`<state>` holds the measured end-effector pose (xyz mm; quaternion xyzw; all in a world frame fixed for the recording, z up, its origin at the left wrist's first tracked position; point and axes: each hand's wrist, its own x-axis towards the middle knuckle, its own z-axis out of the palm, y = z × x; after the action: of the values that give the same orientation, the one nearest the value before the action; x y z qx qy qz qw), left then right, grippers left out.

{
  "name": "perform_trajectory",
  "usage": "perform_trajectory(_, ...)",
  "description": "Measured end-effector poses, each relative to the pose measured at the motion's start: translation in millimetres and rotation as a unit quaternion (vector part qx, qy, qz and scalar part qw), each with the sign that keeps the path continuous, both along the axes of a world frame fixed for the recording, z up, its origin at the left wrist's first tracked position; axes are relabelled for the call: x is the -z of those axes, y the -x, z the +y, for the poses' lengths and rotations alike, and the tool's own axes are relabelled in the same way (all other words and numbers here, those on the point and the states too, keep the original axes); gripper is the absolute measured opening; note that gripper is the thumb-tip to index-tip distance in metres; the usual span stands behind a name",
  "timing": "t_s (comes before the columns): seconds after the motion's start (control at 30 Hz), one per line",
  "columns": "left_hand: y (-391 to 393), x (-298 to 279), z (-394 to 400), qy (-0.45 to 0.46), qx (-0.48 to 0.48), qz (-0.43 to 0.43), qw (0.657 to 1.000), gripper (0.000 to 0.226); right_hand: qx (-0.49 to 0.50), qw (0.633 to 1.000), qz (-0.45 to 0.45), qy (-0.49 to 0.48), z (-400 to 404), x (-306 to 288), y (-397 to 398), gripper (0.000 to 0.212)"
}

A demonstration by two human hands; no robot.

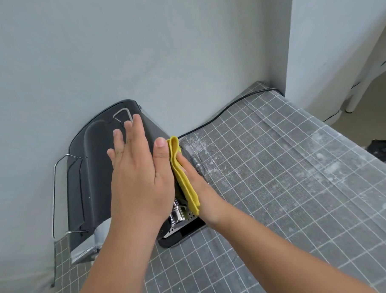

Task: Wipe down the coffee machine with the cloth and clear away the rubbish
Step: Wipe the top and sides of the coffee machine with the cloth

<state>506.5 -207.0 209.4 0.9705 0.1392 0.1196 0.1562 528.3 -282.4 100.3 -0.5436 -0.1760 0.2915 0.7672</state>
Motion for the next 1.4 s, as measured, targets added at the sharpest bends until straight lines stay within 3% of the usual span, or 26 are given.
perform_trajectory(0.17, 2, 1, 3, 0.01, -0.001, -0.001, 1.0, 0.069, 0.043, 0.996, -0.083, 0.01, 12, -3, 0, 0.055)
perform_trajectory(0.3, 1, 2, 4, 0.021, -0.006, -0.01, 1.0, 0.074, 0.019, 0.988, -0.149, 0.029, 32, -39, -51, 0.047)
perform_trajectory(0.47, 0, 0, 3, 0.02, 0.002, -0.021, 1.0, 0.08, -0.021, 0.977, -0.184, 0.102, 54, -38, -106, 0.063)
perform_trajectory(0.63, 1, 0, 3, 0.007, 0.005, -0.023, 1.0, 0.08, -0.011, 0.996, -0.076, 0.038, 63, -4, -96, 0.058)
perform_trajectory(0.9, 0, 0, 2, -0.006, 0.009, -0.014, 1.0, 0.082, -0.012, 0.986, -0.124, 0.113, 67, -47, -126, 0.048)
perform_trajectory(1.3, -1, 0, 2, 0.001, 0.0, -0.015, 1.0, 0.082, -0.033, 0.998, -0.031, 0.041, 14, -20, -33, 0.057)
perform_trajectory(1.4, -1, 0, 2, -0.002, -0.002, -0.011, 1.0, 0.084, 0.001, 0.993, -0.101, 0.068, 28, -33, -61, 0.054)
